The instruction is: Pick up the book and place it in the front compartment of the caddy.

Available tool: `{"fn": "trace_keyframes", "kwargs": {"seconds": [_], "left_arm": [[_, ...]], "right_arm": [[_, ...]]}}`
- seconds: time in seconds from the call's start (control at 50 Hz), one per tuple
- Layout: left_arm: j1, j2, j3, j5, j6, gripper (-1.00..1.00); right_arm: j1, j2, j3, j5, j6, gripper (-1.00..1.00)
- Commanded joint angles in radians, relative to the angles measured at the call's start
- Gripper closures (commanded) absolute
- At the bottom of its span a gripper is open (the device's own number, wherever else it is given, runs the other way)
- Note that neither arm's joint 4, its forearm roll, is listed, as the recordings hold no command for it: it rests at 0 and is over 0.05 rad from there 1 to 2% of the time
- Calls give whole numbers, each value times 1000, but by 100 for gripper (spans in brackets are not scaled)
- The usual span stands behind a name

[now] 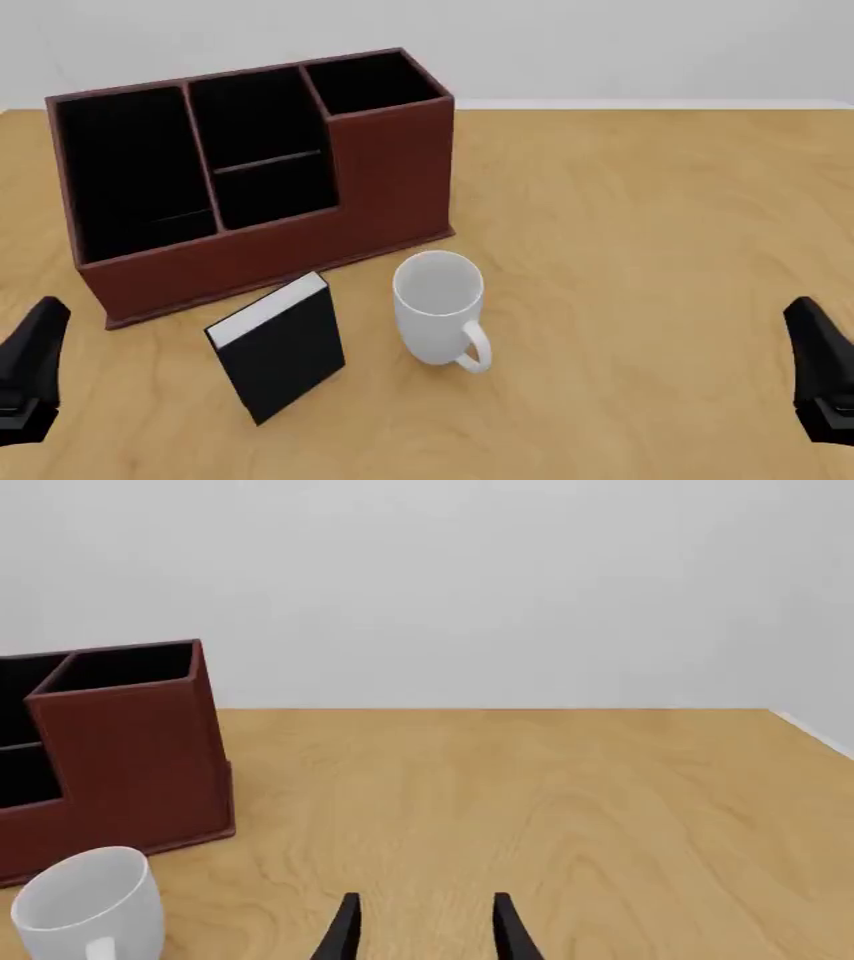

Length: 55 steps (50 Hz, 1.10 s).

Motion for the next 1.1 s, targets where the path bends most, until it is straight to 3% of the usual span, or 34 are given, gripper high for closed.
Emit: {"fn": "trace_keyframes", "kwargs": {"seconds": [0.02,0.36,0.4,0.44,0.56,0.64,0.7,0.78,0.84,0.94,1.04,1.1], "left_arm": [[-2,5,-6,-8,-1,-100],[-42,30,-79,-4,76,-100],[-87,56,-94,-10,64,-100],[-88,68,-100,-26,109,-100],[-134,251,-105,-166,148,-100],[-154,377,-114,-257,227,-100],[-184,453,-157,-271,219,-100],[-180,543,-182,-311,282,-100],[-191,555,-210,-292,297,-100],[-210,645,-245,-304,384,-100],[-254,707,-335,-203,421,-100],[-242,764,-375,-162,492,-100]], "right_arm": [[0,9,-2,-6,4,-100],[0,9,-5,-3,4,-100],[1,9,-4,-4,0,-100],[0,8,-4,-4,4,-100],[1,8,-4,-4,0,-100],[1,5,-6,1,0,-100],[1,5,-6,2,4,-100],[1,4,-6,2,4,-100],[1,6,-8,3,2,-100],[1,11,-5,-5,3,-100],[1,16,-4,-11,2,-100],[1,13,-6,-7,3,-100]]}}
